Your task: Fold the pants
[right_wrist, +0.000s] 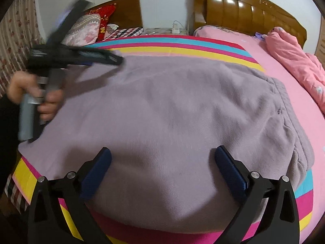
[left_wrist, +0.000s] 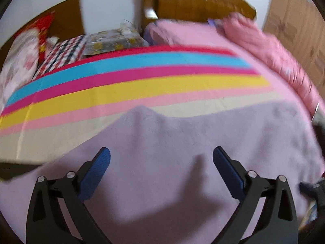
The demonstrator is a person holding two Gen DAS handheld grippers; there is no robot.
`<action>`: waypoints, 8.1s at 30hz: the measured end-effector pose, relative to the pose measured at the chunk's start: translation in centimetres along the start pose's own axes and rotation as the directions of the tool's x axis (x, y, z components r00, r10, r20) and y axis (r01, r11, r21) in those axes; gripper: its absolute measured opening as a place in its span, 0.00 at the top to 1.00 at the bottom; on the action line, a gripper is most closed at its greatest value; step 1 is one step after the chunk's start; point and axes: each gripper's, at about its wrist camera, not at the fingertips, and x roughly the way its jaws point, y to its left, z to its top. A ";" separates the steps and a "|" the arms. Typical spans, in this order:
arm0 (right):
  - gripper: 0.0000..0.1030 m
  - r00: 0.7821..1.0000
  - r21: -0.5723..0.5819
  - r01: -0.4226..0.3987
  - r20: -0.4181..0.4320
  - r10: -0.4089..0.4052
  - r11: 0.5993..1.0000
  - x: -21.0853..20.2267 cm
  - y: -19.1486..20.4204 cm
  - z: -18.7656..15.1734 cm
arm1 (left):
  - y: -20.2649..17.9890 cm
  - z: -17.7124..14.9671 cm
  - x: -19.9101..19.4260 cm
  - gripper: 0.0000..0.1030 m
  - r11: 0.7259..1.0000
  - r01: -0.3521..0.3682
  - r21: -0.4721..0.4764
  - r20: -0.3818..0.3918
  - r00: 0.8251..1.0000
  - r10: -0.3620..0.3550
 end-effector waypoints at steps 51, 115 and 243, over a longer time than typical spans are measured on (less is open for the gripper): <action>0.85 0.792 -0.749 -0.512 -0.221 0.569 0.421 5.8 54.2 8.1 | 45.3 -28.1 -22.2 0.03 0.351 0.478 -0.805 0.530 0.846 0.064; 0.30 0.888 0.139 -0.417 -0.149 0.435 0.898 5.3 21.4 7.1 | 13.7 -22.7 -18.2 0.01 0.936 -0.330 -0.120 0.152 0.926 0.346; 0.42 0.929 -0.177 -0.368 -0.021 0.370 0.913 5.9 17.8 9.7 | 17.4 -7.4 -7.4 0.01 0.949 -0.260 -0.179 -0.026 0.965 0.260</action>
